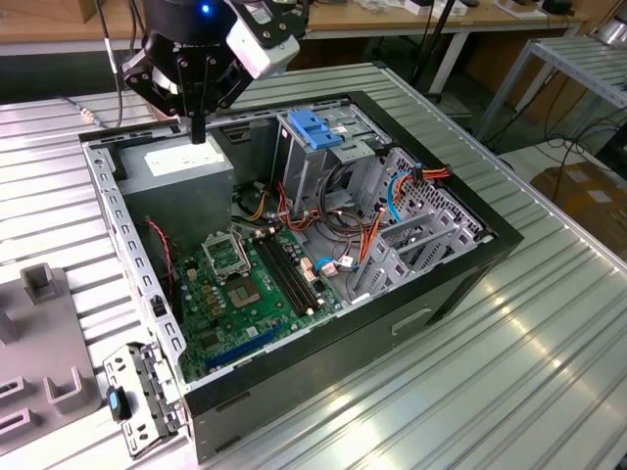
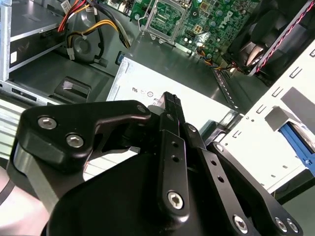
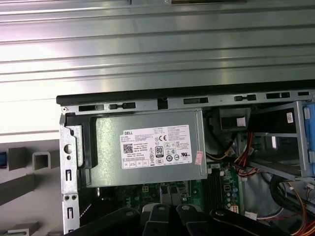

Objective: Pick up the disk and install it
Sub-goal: 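Reach for the disk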

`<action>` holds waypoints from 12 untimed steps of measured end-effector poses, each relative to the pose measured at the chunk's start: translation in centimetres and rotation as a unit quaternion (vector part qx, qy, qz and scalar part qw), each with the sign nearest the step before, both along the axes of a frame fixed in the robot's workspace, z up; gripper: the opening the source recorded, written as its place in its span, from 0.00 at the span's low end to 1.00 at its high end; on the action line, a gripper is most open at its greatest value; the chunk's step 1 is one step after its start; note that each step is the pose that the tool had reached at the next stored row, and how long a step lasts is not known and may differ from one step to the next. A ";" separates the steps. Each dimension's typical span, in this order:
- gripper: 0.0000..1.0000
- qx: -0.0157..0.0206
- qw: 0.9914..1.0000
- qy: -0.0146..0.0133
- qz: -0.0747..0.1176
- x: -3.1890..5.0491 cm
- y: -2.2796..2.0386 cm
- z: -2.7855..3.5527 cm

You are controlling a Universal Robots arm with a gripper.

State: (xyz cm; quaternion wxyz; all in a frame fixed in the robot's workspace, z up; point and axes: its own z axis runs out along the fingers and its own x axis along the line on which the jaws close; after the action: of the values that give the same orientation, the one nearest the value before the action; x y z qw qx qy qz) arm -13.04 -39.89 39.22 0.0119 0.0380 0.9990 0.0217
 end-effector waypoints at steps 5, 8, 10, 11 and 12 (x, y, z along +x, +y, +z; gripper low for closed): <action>0.11 0.000 1.000 0.000 0.000 -0.16 0.00 0.00; 0.11 0.000 1.000 0.000 0.000 -0.30 0.00 0.00; 0.11 0.000 1.000 0.000 0.000 -0.37 0.00 0.00; 0.11 0.000 1.000 0.000 0.000 -0.43 0.00 -0.01; 0.11 0.000 1.000 0.000 0.000 -0.47 0.00 -0.01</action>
State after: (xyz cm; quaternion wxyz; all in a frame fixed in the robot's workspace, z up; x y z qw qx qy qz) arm -13.51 -39.89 39.21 0.0118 0.0379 0.9990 0.0216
